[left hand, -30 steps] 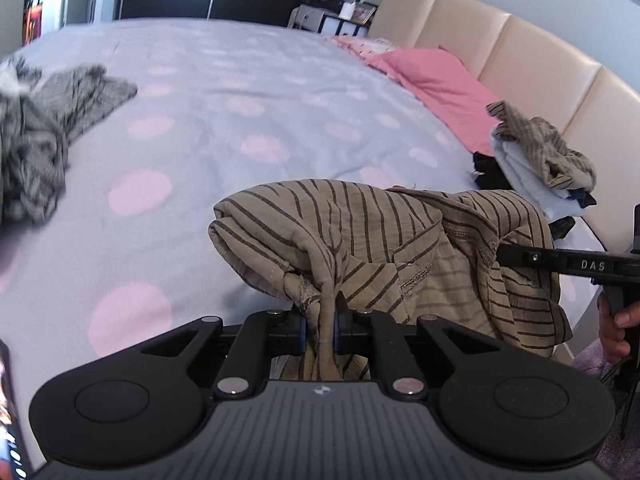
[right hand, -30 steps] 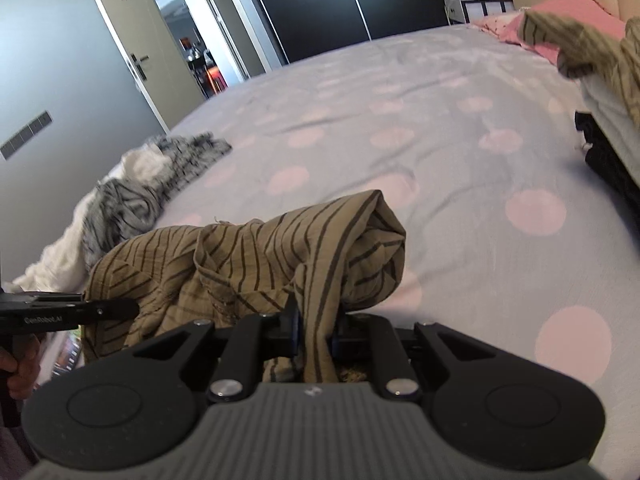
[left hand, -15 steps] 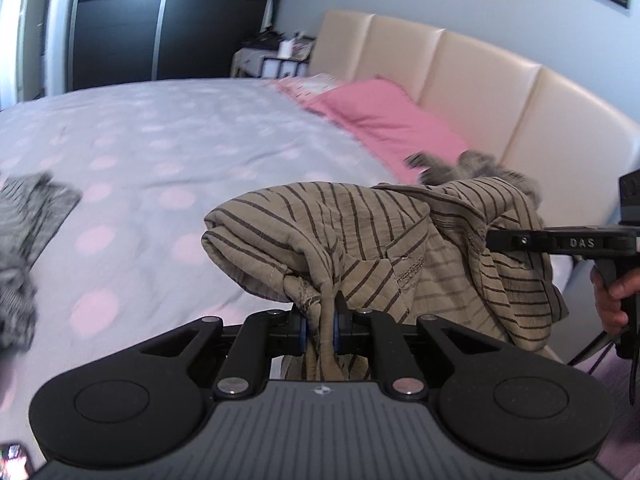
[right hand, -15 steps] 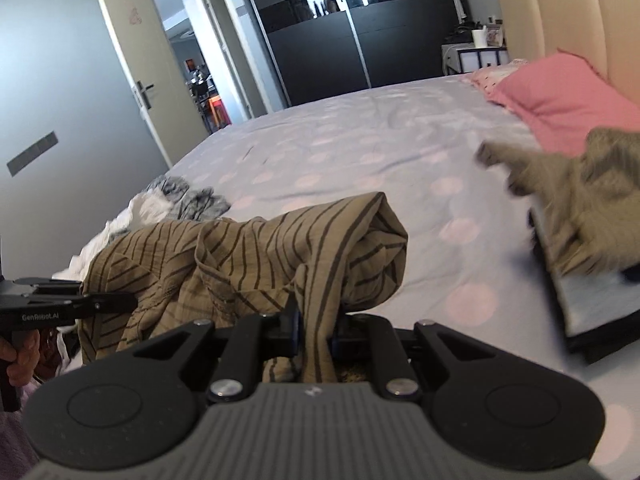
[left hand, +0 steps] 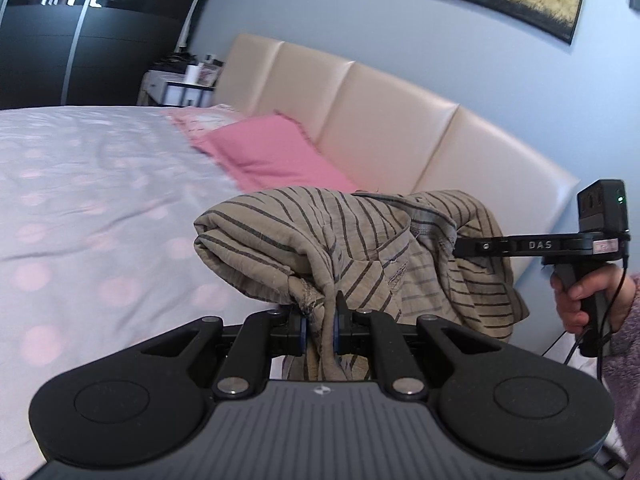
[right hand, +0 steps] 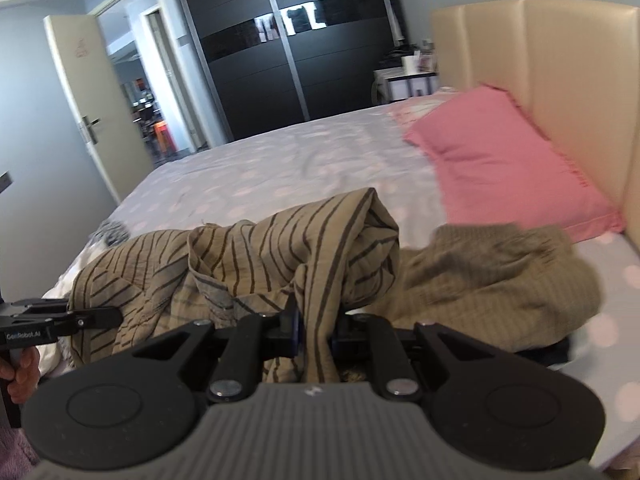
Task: Fold clothes
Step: 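Carry the shirt with both grippers toward the clothes stack by the pillow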
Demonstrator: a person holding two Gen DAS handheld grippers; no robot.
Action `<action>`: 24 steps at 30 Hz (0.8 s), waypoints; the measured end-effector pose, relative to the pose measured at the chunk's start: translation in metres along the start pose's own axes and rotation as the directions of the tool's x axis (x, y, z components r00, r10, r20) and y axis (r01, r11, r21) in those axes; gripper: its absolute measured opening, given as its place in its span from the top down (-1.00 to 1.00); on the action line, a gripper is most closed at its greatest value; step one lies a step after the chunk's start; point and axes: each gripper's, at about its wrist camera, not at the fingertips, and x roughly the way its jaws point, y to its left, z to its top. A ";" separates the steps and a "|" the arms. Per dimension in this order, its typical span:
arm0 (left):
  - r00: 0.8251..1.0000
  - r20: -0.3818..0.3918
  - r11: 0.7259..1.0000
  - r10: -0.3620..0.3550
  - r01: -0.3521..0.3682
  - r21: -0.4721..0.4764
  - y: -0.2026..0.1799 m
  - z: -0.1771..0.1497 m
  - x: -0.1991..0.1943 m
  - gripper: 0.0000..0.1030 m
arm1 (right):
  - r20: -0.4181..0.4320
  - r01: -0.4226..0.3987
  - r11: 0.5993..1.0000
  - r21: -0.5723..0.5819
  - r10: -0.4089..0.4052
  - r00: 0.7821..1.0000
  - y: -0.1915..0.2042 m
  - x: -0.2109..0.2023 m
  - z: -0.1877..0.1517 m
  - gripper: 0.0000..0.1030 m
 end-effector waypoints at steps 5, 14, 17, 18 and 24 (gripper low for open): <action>0.997 -0.005 0.996 -0.071 0.070 -0.055 -0.019 0.024 0.056 0.83 | 0.002 0.079 0.997 -0.007 -0.079 0.997 -0.049 -0.009 0.044 0.71; 0.991 -0.063 0.989 -0.115 0.108 -0.099 -0.032 0.044 0.169 0.83 | -0.053 0.209 0.978 -0.018 -0.209 0.976 -0.137 0.027 0.091 0.71; 0.990 -0.090 0.988 -0.107 0.096 -0.119 -0.022 0.045 0.205 0.83 | -0.063 0.218 0.976 -0.001 -0.218 0.974 -0.165 0.055 0.093 0.70; 0.990 -0.100 0.988 -0.104 0.091 -0.124 -0.019 0.044 0.216 0.83 | -0.066 0.222 0.975 0.007 -0.221 0.973 -0.174 0.066 0.092 0.70; 0.985 -0.158 0.986 -0.075 0.050 -0.157 0.011 0.028 0.265 0.83 | -0.108 0.205 0.978 0.038 -0.200 0.974 -0.215 0.138 0.077 0.70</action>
